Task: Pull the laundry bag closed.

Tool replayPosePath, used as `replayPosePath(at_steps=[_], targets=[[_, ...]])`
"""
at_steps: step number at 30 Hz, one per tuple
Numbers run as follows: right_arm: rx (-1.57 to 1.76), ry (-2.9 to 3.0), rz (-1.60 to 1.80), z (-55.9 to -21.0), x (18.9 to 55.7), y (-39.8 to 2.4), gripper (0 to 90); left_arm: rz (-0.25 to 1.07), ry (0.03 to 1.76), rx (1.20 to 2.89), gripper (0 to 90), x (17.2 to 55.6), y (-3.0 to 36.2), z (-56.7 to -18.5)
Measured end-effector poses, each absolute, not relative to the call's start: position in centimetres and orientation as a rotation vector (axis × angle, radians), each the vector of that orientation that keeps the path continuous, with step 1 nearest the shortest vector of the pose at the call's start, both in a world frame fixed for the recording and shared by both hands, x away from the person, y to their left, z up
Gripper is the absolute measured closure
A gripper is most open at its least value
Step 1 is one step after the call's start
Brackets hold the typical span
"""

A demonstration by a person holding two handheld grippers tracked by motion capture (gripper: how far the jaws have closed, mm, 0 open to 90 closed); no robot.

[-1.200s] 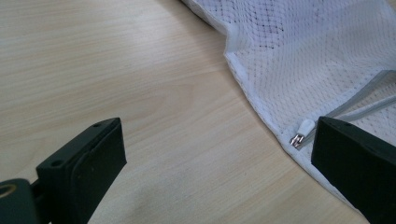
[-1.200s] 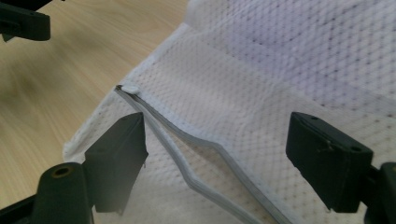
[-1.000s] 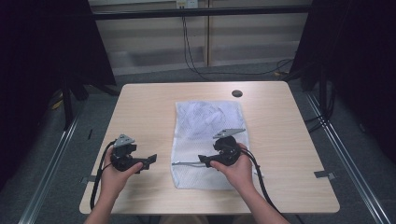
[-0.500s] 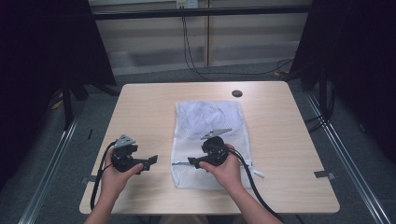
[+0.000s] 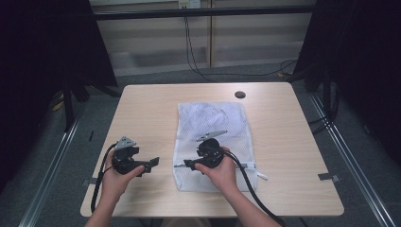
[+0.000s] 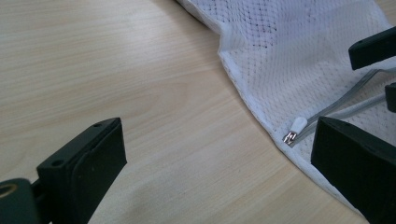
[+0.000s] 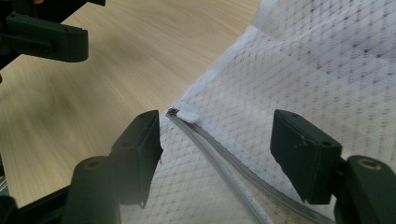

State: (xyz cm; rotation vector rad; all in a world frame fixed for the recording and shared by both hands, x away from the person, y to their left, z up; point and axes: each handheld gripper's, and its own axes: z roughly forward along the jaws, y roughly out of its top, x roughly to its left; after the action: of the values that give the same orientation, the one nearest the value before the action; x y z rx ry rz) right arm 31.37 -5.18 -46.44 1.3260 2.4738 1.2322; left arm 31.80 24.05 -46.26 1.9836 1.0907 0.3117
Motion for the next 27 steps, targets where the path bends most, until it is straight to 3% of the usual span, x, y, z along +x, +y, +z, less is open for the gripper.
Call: replayPosePath(at_steps=[27], targets=[[1.436, 2.551, 1.242, -48.4, 32.6, -2.3, 56.7, 0.302, 1.098, 1.987, 3.2, 31.8, 24.1, -46.4]])
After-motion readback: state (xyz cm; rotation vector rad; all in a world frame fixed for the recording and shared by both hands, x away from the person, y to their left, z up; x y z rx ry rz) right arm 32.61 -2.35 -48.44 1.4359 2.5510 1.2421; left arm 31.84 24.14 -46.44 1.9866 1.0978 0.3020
